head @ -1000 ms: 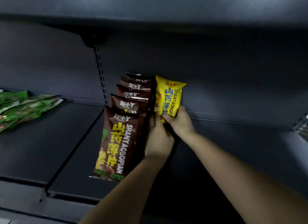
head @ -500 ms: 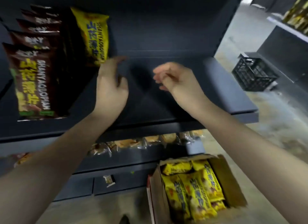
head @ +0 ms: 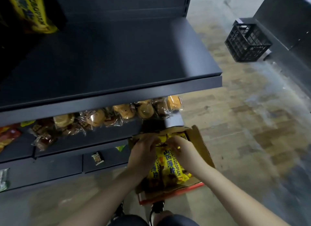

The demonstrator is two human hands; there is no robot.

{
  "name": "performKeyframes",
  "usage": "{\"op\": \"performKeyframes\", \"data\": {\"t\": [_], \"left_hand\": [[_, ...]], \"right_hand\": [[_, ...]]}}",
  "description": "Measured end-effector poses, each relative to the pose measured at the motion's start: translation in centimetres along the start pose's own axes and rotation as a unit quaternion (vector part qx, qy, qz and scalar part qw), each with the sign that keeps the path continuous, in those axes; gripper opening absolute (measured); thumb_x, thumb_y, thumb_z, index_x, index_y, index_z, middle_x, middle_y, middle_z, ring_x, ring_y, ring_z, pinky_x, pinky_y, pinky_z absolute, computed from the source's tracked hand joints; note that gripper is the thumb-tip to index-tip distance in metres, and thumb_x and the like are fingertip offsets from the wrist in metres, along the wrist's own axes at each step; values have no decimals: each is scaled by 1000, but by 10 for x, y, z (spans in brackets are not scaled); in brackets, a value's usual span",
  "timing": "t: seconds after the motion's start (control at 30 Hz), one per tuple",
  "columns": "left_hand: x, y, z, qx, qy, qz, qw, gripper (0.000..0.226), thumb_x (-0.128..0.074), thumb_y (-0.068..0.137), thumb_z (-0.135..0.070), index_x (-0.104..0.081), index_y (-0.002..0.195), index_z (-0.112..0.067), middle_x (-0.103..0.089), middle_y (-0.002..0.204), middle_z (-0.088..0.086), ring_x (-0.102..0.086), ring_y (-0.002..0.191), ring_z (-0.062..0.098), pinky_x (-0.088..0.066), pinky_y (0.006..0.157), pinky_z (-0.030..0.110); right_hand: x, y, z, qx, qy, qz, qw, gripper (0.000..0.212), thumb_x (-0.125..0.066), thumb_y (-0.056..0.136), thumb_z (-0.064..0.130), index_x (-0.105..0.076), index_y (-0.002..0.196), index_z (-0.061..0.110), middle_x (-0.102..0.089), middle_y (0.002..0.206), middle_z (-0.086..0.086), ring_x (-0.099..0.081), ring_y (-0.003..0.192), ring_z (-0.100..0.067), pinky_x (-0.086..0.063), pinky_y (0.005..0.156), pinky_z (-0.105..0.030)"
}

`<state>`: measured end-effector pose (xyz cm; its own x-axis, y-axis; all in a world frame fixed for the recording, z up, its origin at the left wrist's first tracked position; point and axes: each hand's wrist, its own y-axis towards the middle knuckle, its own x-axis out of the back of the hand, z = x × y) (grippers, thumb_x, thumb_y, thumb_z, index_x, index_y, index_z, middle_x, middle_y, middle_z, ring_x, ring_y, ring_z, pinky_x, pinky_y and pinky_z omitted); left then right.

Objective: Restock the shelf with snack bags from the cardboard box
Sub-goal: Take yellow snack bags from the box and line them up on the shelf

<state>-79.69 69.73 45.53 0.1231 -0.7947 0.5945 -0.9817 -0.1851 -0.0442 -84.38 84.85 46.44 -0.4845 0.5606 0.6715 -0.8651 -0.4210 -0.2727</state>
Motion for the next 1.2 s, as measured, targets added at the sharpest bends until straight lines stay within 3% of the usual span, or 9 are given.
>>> {"op": "performKeyframes", "data": {"t": [0.2,0.37,0.5,0.63,0.77,0.93,1.07,1.13,1.2], "left_hand": [[-60,-4,27,310,99,122,938,39,-42,92,-7,-39,130,-3,-45,130,21,-48,116,37,-41,90,40],[-89,-10,36,395,154,193,885,59,-46,94,-17,-16,142,3,-24,143,28,-30,131,40,-36,105,43],[-101,-7,36,430,165,197,865,64,-45,95,-19,-11,147,-4,-13,148,25,-23,135,40,-31,107,44],[-107,-7,38,455,152,188,857,79,-47,94,-29,6,149,-11,-3,151,21,-18,136,42,-30,107,47],[-110,-7,43,483,118,176,849,87,-51,92,-32,14,148,-15,-9,149,24,-24,134,44,-30,107,45],[-115,-1,48,523,63,149,837,87,-49,91,-44,10,149,-18,-14,148,23,-24,134,41,-28,108,46],[-114,4,51,540,58,148,827,94,-61,85,-39,7,148,-21,-15,149,21,-25,134,39,-33,106,48],[-111,3,51,529,67,155,832,98,-65,83,-36,7,147,-19,-17,148,22,-29,133,40,-36,104,47],[-107,2,53,519,58,157,838,100,-67,82,-33,8,147,-18,-21,147,22,-33,132,40,-38,101,45]], "right_hand": [[-47,-3,-51,-59,-152,91,982,35,-47,94,19,-44,126,4,-45,125,-16,-45,117,-34,-38,97,-38],[-75,-4,-59,-66,-245,169,953,68,-50,92,37,-23,144,4,-28,146,-20,-27,134,-42,-32,106,-47],[-87,0,-62,-114,-259,181,942,86,-59,87,33,-5,150,13,-5,155,-22,-17,139,-44,-28,108,-50],[-86,13,-63,-146,-214,181,949,80,-60,87,18,-9,149,19,-4,153,-25,-19,137,-45,-29,108,-49],[-79,9,-64,-95,-253,133,953,77,-66,79,27,-24,143,16,-23,147,-23,-35,128,-42,-36,101,-45],[-82,2,-64,-80,-314,21,946,78,-83,33,42,-63,104,14,-61,114,-17,-62,95,-36,-51,78,-45],[-85,7,-65,-128,-293,28,947,75,-76,54,50,-59,116,11,-53,128,-24,-54,113,-41,-42,93,-56],[-86,10,-70,-150,-281,67,946,77,-63,76,47,-35,140,13,-27,149,-24,-33,134,-38,-30,105,-51],[-85,13,-77,-154,-278,85,944,79,-56,82,51,-24,144,13,-21,150,-19,-27,136,-36,-28,106,-46]]}}
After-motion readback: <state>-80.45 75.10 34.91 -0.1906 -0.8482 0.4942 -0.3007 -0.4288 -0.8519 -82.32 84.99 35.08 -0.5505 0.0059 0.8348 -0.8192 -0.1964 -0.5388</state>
